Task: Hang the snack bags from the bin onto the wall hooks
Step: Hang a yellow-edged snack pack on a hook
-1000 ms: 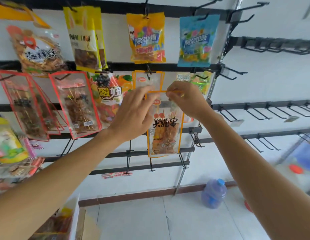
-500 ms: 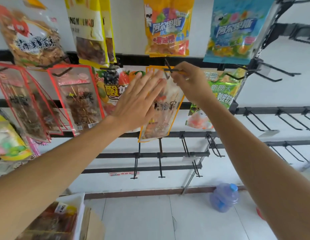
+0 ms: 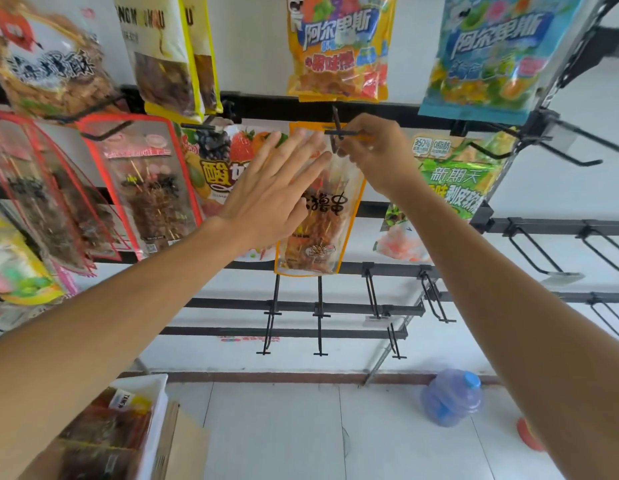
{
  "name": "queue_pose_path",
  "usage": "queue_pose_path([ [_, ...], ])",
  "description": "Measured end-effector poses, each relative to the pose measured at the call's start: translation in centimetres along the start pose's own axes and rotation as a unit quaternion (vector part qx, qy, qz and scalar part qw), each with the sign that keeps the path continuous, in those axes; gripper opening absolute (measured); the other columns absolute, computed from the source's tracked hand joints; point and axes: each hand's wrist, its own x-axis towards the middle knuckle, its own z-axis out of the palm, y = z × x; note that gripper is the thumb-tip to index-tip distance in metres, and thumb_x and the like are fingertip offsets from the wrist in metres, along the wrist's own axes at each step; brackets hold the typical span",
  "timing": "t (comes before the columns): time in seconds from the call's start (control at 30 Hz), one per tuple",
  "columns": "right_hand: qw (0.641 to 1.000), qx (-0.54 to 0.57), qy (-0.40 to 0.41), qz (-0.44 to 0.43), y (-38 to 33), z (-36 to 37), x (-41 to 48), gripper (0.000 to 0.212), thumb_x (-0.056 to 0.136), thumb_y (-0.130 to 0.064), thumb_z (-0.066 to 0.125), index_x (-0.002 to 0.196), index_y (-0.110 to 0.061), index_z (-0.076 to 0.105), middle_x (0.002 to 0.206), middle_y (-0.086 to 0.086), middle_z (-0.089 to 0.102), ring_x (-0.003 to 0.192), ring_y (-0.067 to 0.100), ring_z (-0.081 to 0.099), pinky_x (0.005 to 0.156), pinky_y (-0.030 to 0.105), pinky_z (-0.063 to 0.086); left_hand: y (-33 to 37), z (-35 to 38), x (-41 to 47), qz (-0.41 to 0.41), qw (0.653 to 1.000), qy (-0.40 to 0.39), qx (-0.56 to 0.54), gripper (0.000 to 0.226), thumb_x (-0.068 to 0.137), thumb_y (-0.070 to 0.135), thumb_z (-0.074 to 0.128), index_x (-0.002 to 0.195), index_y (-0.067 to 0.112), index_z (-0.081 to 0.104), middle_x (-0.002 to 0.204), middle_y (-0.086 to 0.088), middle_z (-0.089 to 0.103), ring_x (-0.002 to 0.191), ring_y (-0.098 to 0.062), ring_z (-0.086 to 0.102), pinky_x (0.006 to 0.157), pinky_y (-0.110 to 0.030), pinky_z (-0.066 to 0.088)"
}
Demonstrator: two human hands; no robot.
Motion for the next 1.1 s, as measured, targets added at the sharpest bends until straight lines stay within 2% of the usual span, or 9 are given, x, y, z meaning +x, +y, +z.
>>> queue_pose_path([
  [0.13,0.998,-0.045,0.038,0.008,0.9,0.3,1.2,0.015,0.087,-0.026,0.064,0.094,-0.013,0.069,0.077,-0.01,0.068,0.074,0.005,0.063,0.064,0.016,0.044,-0.4,0.9,0.8,-0.002,1.0,-0.013,0.012,0.063,0.095,0.029,0.037,0.154,0.015,0.023,0.163,-0.014,0.01,0.151,-0.031,0.002,0.122,-0.052,0.007],
  [0.23,0.994,-0.093,0.058,0.002,1.3,0.5,1.5,0.019,0.087,-0.027,0.063,0.1,-0.015,0.069,0.081,-0.011,0.063,0.076,0.003,0.056,0.062,0.019,0.037,-0.2,2.0,1.0,-0.002,0.999,-0.024,0.031,0.065,0.094,0.031,0.036,0.155,0.014,0.02,0.164,-0.013,0.007,0.151,-0.034,0.0,0.121,-0.054,0.008],
  [0.47,0.986,-0.135,0.098,0.024,1.6,1.3,1.3,0.024,0.088,-0.026,0.059,0.108,-0.014,0.064,0.079,-0.014,0.056,0.074,0.008,0.05,0.065,0.022,0.034,-0.2,3.5,0.9,-0.024,0.998,-0.047,0.043,0.071,0.094,0.034,0.036,0.157,0.014,0.01,0.164,-0.012,-0.004,0.151,-0.034,-0.005,0.121,-0.054,0.005],
  [0.6,0.986,-0.134,0.084,0.048,1.7,1.2,0.5,0.025,0.086,-0.017,0.058,0.109,-0.007,0.059,0.086,-0.003,0.06,0.077,0.014,0.053,0.067,0.025,0.038,0.1,3.3,1.0,-0.024,0.997,-0.058,0.043,0.072,0.094,0.036,0.035,0.157,0.014,0.008,0.164,-0.012,-0.007,0.15,-0.033,-0.008,0.121,-0.053,0.003],
  [0.73,0.979,-0.164,0.054,0.105,1.1,1.0,-1.4,0.031,0.088,-0.019,0.056,0.115,-0.005,0.056,0.105,0.01,0.064,0.091,0.025,0.059,0.074,0.03,0.044,0.3,2.5,0.8,-0.028,0.996,-0.078,0.028,0.071,0.093,0.036,0.039,0.156,0.014,0.014,0.164,-0.012,-0.005,0.151,-0.034,-0.006,0.121,-0.053,0.002],
  [0.83,0.974,-0.18,0.025,0.135,0.4,0.9,-3.4,0.039,0.09,-0.021,0.056,0.126,-0.006,0.054,0.117,0.011,0.063,0.102,0.027,0.06,0.081,0.029,0.044,0.6,1.5,0.5,-0.016,0.996,-0.089,-0.006,0.066,0.093,0.034,0.043,0.154,0.015,0.024,0.164,-0.014,0.004,0.151,-0.033,-0.001,0.121,-0.052,-0.002],
  [0.93,0.974,-0.179,0.015,0.136,-0.3,1.1,-5.9,0.035,0.091,-0.021,0.055,0.123,-0.007,0.057,0.117,0.011,0.063,0.101,0.027,0.061,0.083,0.032,0.048,1.1,0.4,-0.2,0.001,0.995,-0.073,-0.064,0.055,0.093,0.03,0.048,0.146,0.014,0.041,0.156,-0.013,0.032,0.15,-0.032,0.013,0.121,-0.047,-0.001],
  [1.03,0.97,-0.204,-0.039,0.124,-1.2,1.7,-8.1,0.026,0.09,-0.022,0.054,0.112,-0.012,0.064,0.115,0.009,0.065,0.101,0.027,0.062,0.08,0.03,0.047,1.9,-0.8,-1.6,-0.017,0.992,-0.079,-0.101,0.045,0.091,0.025,0.051,0.135,0.013,0.056,0.146,-0.01,0.048,0.143,-0.031,0.031,0.121,-0.046,0.012],
  [1.1,0.963,-0.222,-0.102,0.11,-1.6,2.3,-9.2,0.024,0.09,-0.023,0.054,0.109,-0.014,0.065,0.116,0.011,0.064,0.105,0.032,0.06,0.083,0.034,0.047,2.4,-1.5,-3.2,-0.037,0.984,-0.11,-0.135,0.037,0.091,0.026,0.049,0.124,0.014,0.062,0.132,-0.008,0.06,0.13,-0.03,0.047,0.112,-0.047,0.028],
])
